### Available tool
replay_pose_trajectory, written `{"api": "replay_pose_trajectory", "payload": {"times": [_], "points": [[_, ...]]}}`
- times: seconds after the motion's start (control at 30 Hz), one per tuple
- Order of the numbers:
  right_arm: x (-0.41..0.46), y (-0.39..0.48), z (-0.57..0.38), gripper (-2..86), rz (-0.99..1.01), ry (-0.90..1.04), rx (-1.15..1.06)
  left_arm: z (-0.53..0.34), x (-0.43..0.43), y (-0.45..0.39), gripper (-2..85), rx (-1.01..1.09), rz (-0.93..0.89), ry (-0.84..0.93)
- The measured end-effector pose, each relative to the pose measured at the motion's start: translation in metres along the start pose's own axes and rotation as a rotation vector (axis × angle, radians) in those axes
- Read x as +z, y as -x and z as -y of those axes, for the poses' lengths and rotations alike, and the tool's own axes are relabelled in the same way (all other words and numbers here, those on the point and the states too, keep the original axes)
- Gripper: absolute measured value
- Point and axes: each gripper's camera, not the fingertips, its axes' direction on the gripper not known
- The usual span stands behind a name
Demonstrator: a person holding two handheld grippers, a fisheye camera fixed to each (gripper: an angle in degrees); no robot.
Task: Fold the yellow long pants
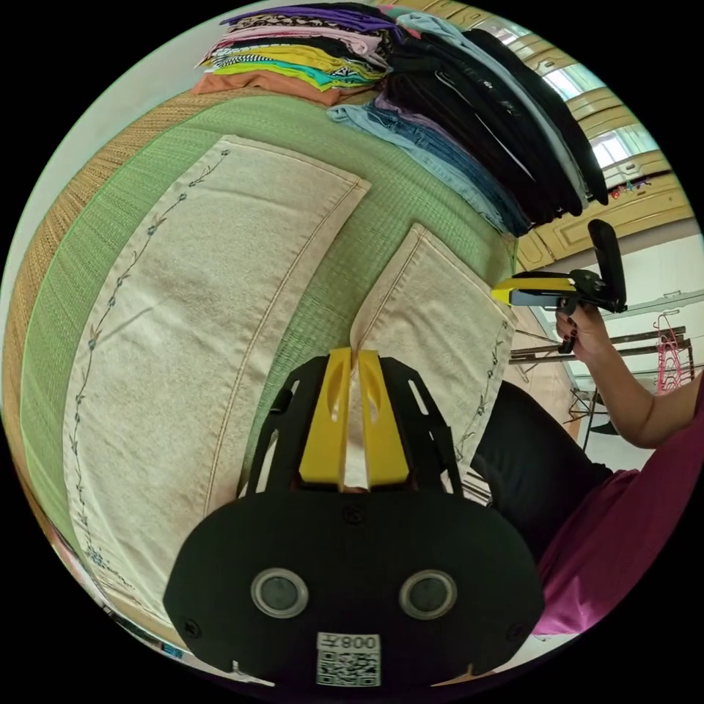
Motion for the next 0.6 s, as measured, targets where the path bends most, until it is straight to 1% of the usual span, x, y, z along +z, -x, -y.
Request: {"api": "replay_pose_trajectory", "payload": {"times": [0.17,0.3,0.33,0.47,0.53,0.6], "points": [[-0.032,0.007,0.014,0.8,0.016,-0.032,-0.015,-0.031,-0.037,0.011,2.3,-0.038,-0.007,-0.063],[-0.033,0.001,0.025,0.4,0.060,0.002,0.062,-0.064,-0.049,0.036,2.7,-0.124,0.015,-0.049],[-0.041,0.002,0.026,0.3,0.078,-0.019,0.079,-0.071,-0.055,0.039,2.7,-0.134,0.009,-0.060],[-0.072,0.017,0.027,0.1,0.025,-0.068,0.085,-0.135,-0.110,0.054,2.7,-0.155,0.004,-0.146],[-0.091,0.039,0.030,0.1,-0.007,-0.089,0.041,-0.172,-0.133,0.063,2.5,-0.176,-0.007,-0.170],[-0.102,0.061,0.035,0.1,0.007,-0.100,-0.017,-0.229,-0.158,0.077,2.0,-0.231,-0.016,-0.186]]}}
